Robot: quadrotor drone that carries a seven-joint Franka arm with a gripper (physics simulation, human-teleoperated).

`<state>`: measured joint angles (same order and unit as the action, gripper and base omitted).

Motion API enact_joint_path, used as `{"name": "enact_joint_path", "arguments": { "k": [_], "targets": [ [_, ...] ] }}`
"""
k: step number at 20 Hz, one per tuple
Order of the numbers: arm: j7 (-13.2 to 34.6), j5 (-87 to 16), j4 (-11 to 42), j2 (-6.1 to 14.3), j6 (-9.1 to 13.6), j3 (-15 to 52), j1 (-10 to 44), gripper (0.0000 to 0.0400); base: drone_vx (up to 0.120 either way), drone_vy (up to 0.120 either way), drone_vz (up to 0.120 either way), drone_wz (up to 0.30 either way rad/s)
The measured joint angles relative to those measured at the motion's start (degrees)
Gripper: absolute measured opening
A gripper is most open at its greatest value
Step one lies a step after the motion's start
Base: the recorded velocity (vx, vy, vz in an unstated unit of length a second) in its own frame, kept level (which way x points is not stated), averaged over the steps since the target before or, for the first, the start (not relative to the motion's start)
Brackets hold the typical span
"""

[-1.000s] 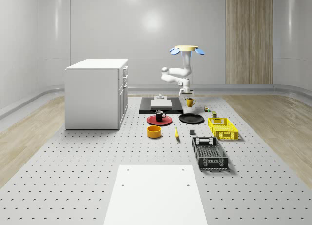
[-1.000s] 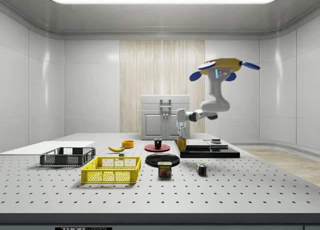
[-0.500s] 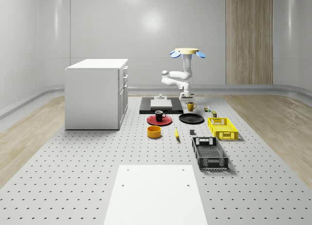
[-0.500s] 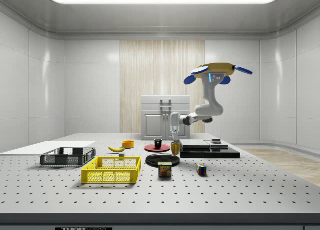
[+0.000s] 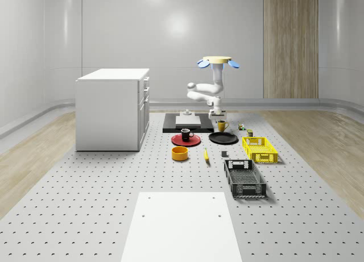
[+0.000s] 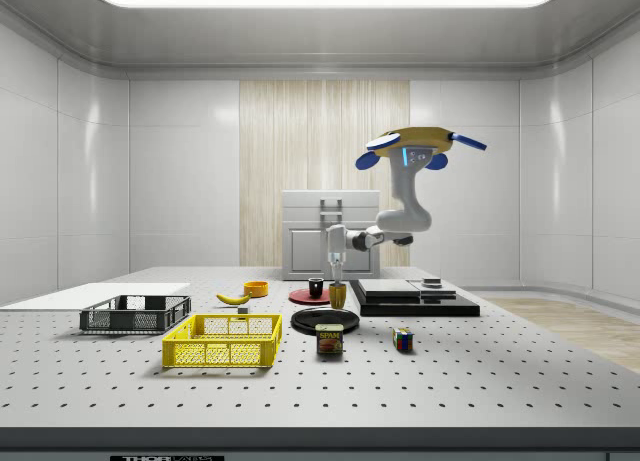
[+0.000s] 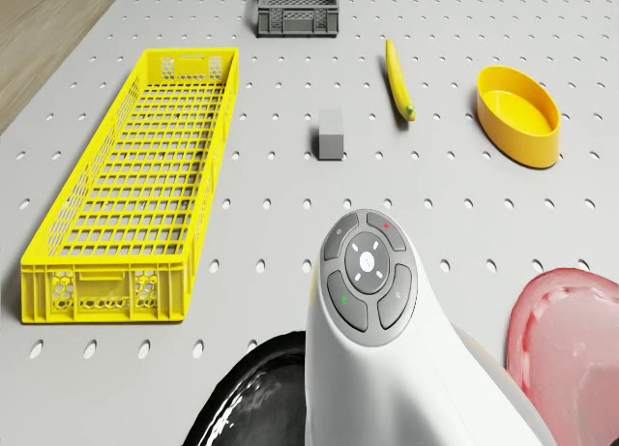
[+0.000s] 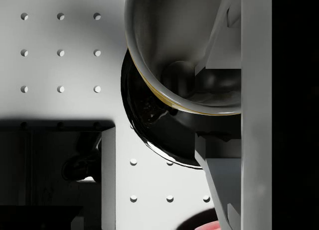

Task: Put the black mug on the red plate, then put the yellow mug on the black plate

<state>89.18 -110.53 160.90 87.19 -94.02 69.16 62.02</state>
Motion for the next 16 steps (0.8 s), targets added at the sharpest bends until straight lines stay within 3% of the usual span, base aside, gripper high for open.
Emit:
{"name": "enact_joint_path", "arguments": {
  "k": [7,16],
  "targets": [
    [0.02,0.03,0.0,0.07,-0.07,0.01,0.03,0.011,0.12,0.0,0.0,0.0],
    [0.04,-3.67,-1.54,-0.01,-1.83,-3.98,0.95,0.011,0.004,0.0,0.0,0.0]
  ]
}}
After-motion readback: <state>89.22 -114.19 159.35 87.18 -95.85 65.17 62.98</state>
